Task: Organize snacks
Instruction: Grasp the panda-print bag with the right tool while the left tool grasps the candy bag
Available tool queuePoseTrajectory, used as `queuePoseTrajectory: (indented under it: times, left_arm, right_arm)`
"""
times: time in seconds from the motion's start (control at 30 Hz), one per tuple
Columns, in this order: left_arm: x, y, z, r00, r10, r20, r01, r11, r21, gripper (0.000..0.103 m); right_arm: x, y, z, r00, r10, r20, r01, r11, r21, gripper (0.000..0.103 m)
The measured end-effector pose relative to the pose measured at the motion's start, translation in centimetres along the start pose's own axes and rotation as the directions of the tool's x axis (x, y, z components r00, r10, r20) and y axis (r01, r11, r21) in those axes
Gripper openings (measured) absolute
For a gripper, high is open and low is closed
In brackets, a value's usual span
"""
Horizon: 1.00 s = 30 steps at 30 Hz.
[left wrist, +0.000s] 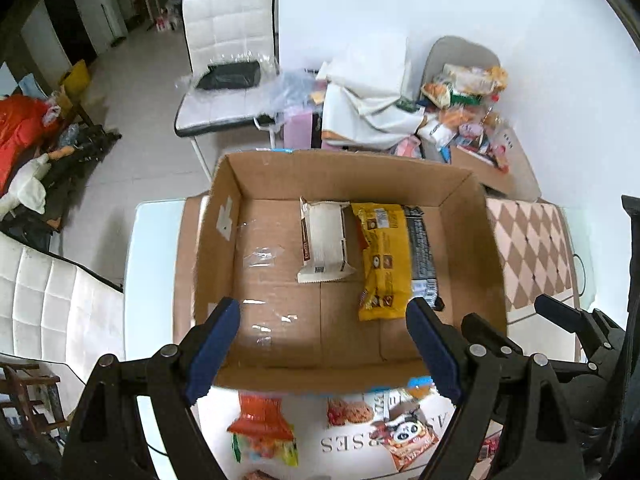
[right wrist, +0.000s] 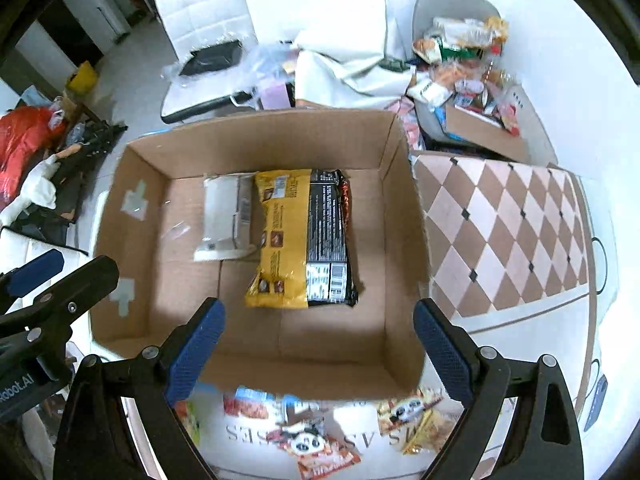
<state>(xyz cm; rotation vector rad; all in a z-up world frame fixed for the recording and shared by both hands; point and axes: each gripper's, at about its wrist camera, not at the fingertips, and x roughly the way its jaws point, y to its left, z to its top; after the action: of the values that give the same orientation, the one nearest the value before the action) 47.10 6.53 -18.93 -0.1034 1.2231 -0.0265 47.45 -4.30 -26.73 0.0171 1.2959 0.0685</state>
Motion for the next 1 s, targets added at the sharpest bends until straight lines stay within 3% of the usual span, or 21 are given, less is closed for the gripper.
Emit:
queuePoseTrajectory:
  times: [0.37, 0.53, 0.77, 1.0]
  left_arm:
    - [-7.7, -0.5, -4.5, 0.993, 0.015, 0.113, -0.013, 1.0, -0.011, 0.085]
    - [-8.9, -0.2, -6.3, 0.993, 0.014, 0.121, -0.009, 0.999, -0.039, 0.085]
    - [-7.7, 1.0, -9.5, 0.997, 0.035, 0.065, -0.03, 0.996, -0.085, 0.085]
    - [-2.4, 3.8, -13.7, 0.994, 0.07, -0.088, -0.082, 0.986, -0.147, 0.085]
  right_arm:
    - [-8.3, 0.1, -5.3, 0.994, 0.066, 0.082, -0.065, 0.998, -0.016, 0.097]
    - [-10.2, 0.1, -7.4, 0.991, 0.096, 0.091, -0.095, 0.995, -0.019, 0.097]
    - [-9.0, -0.5, -10.2, 0.992, 0.119, 0.035, -0.119, 0.993, -0.004, 0.097]
    - [-3.0, -0.5, -13.4, 0.99, 0.089, -0.106, -0.091, 0.996, -0.011, 0.097]
